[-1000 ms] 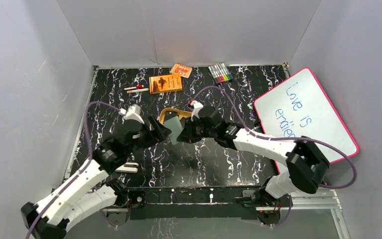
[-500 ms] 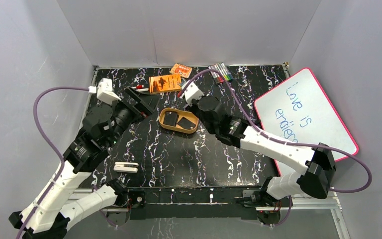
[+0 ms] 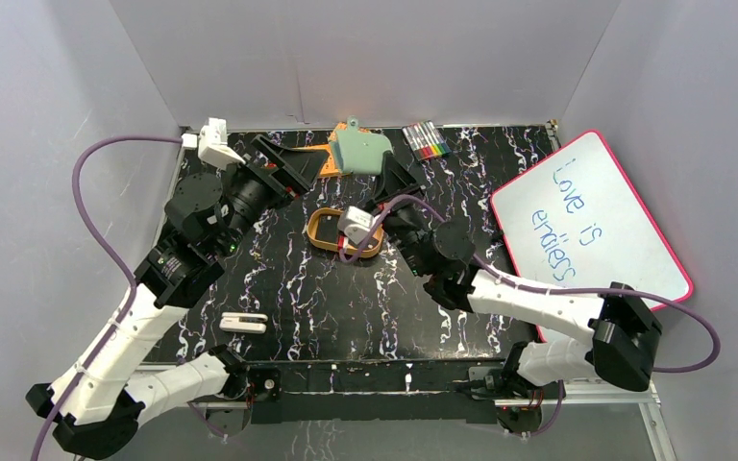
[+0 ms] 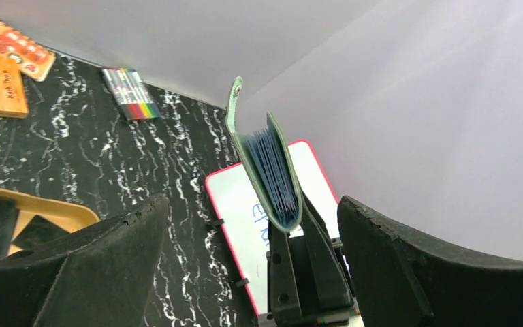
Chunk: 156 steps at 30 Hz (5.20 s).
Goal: Put the credit cards into the card holder
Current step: Pick up the card holder from the center of the board.
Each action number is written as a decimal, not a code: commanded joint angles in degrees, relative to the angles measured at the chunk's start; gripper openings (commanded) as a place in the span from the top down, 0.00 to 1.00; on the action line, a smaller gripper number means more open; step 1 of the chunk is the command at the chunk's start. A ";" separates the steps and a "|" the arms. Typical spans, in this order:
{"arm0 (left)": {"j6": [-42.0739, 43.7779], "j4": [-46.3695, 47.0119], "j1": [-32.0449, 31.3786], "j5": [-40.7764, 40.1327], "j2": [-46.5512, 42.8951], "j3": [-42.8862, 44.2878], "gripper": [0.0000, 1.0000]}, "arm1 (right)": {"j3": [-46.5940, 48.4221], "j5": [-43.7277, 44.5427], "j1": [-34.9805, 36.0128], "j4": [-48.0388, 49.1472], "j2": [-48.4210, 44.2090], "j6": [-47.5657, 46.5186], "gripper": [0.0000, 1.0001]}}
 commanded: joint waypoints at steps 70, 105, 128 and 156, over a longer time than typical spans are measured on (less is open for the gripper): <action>37.56 -3.94 0.08 55.72 -22.32 -5.83 1.00 | 35.95 -69.23 -2.13 -65.47 -10.53 81.45 0.01; 46.20 -1.08 0.08 59.46 -14.03 0.72 1.00 | 29.98 -83.86 -7.79 -49.41 -4.87 104.09 0.45; 40.15 7.89 0.08 51.98 -15.89 -6.78 0.39 | 24.55 -72.50 -5.73 -40.80 -9.33 103.98 1.00; 7.26 46.96 0.08 30.25 -23.91 -32.01 0.12 | 3.65 -43.74 -5.71 -0.94 -15.60 121.84 1.00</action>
